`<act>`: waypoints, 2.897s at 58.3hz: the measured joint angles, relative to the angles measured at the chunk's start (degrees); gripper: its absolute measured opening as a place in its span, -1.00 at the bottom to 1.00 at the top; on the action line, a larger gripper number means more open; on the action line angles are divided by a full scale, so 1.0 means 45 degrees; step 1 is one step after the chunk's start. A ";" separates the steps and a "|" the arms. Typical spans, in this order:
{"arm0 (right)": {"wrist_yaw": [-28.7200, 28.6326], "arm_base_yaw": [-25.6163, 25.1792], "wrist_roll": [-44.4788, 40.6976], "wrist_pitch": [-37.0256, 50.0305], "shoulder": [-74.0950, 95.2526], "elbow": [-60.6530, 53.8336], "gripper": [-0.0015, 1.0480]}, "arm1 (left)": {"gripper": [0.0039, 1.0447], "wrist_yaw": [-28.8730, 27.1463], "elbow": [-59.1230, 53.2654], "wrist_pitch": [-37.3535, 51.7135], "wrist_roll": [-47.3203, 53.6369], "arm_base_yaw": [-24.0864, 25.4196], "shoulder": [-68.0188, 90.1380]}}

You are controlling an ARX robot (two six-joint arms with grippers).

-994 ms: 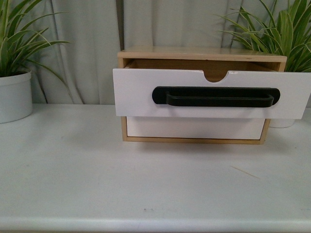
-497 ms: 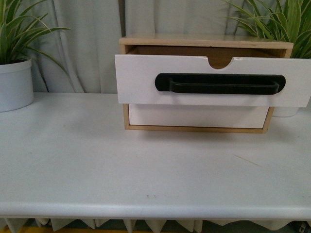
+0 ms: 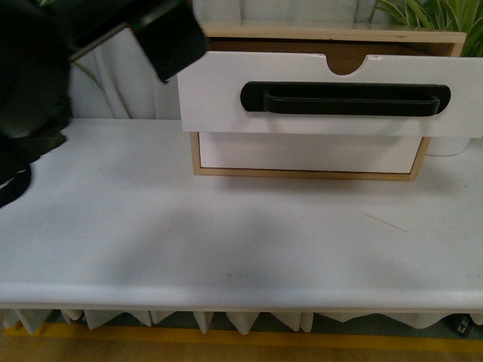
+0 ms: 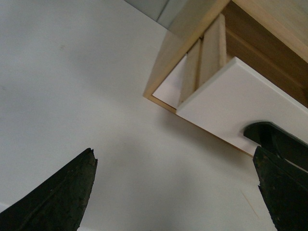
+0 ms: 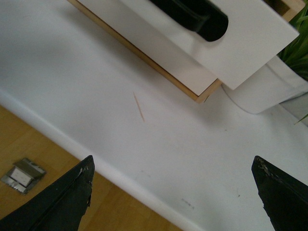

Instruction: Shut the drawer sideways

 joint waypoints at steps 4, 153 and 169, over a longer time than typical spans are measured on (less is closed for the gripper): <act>0.0136 0.0136 -0.0044 0.0398 0.0500 0.0316 0.83 | 0.89 0.0262 0.0529 0.0092 -0.0005 -0.0010 0.0767; 0.0928 0.1156 0.0889 0.2186 0.6999 0.6013 0.83 | 0.89 0.2667 0.3075 0.0806 0.1253 0.2064 0.3711; 0.1423 0.0719 0.1049 0.1763 0.2084 0.2336 0.83 | 0.89 0.0495 -0.0690 0.1156 0.2385 0.1855 -0.0160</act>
